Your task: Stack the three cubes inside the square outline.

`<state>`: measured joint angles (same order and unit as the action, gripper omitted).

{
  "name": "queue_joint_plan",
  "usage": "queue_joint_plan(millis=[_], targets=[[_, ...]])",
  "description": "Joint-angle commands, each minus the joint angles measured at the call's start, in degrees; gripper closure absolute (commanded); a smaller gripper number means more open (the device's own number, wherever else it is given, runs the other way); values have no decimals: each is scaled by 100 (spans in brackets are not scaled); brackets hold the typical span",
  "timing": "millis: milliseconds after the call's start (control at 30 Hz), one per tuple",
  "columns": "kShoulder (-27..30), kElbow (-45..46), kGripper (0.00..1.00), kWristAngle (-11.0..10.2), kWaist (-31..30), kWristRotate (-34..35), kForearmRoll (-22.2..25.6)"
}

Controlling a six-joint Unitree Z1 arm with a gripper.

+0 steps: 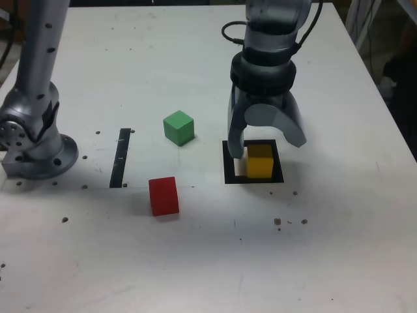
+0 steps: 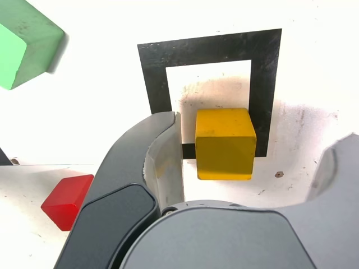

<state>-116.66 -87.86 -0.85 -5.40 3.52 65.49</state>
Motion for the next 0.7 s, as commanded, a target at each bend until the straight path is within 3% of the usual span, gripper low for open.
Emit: queue_joint_plan(millis=[0, 533, 667], targets=[[54, 6, 1, -19, 13, 9, 29], [334, 144, 1, -70, 13, 27, 98], [547, 166, 1, -115, 13, 33, 306]])
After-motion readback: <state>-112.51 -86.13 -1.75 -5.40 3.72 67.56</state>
